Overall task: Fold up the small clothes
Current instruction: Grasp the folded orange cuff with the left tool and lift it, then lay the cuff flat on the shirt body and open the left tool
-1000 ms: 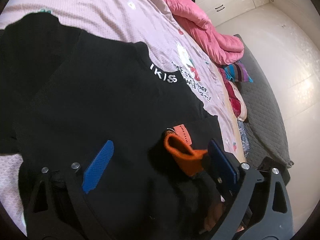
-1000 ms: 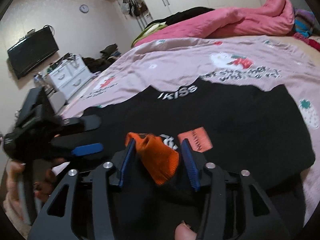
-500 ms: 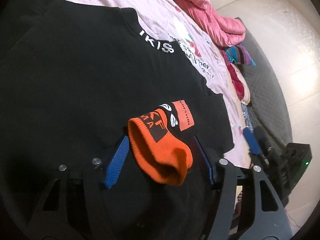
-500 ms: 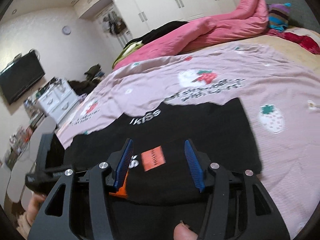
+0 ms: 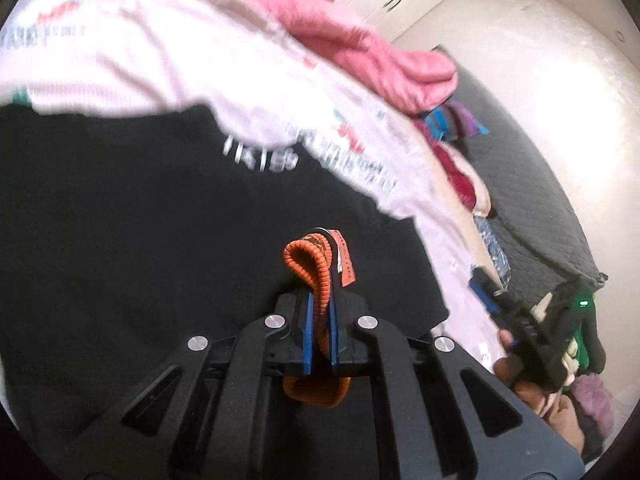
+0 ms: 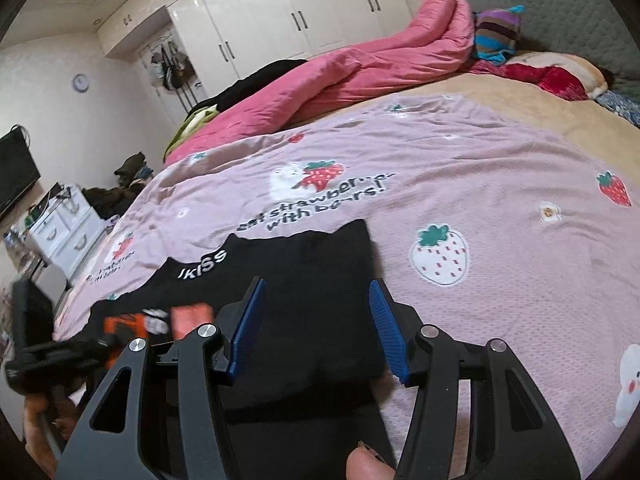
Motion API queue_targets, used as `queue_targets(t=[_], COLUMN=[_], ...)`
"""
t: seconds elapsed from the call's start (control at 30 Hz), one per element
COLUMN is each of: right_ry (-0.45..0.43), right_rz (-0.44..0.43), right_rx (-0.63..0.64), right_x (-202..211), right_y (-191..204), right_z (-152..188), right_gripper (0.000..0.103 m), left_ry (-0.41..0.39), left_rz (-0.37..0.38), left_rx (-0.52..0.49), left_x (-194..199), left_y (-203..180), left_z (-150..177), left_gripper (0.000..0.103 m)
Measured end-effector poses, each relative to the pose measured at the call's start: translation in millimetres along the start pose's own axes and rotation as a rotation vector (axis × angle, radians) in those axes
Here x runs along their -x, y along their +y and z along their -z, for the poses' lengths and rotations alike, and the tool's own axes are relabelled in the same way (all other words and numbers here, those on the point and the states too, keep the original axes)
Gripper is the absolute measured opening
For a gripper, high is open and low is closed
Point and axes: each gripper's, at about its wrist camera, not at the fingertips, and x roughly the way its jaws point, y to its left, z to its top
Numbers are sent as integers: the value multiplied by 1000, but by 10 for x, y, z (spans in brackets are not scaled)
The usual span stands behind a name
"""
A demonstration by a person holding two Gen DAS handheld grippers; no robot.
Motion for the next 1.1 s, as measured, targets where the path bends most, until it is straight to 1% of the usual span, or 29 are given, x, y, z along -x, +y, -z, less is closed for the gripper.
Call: queue_targets(t=[0.17, 0.27, 0.37, 0.43, 0.63, 0.77, 0.93, 1.1], right_ry=[1, 7, 13, 19, 36, 51, 70, 94], right_rz=[10, 12, 14, 12, -3, -18, -33, -43], right_rx=[4, 12, 24, 35, 70, 103, 152, 194], right_x=[-21, -48, -78, -97, -137, -178, -227, -315], right_y=[-4, 24, 56, 87, 204, 330, 490, 646], right_z=[13, 25, 50, 65, 113, 151, 225, 296], right_gripper=[52, 52, 52, 52, 52, 52, 52, 52], left_ry=[-125, -157, -156, -141, -91, -78, -73, -108], left_rz=[-1, -13, -35, -47, -83, -122, -156, -192], left_rx=[-58, -50, -27, 2, 37, 49, 68, 60], left_x=[458, 572, 579, 553, 482, 504, 555, 701], left_y=[-147, -148, -42, 63, 212, 334, 457, 485], left_z=[-131, -147, -146, -136, -116, -91, -99, -127], left_gripper=[1, 1, 0, 0, 1, 1, 1, 1])
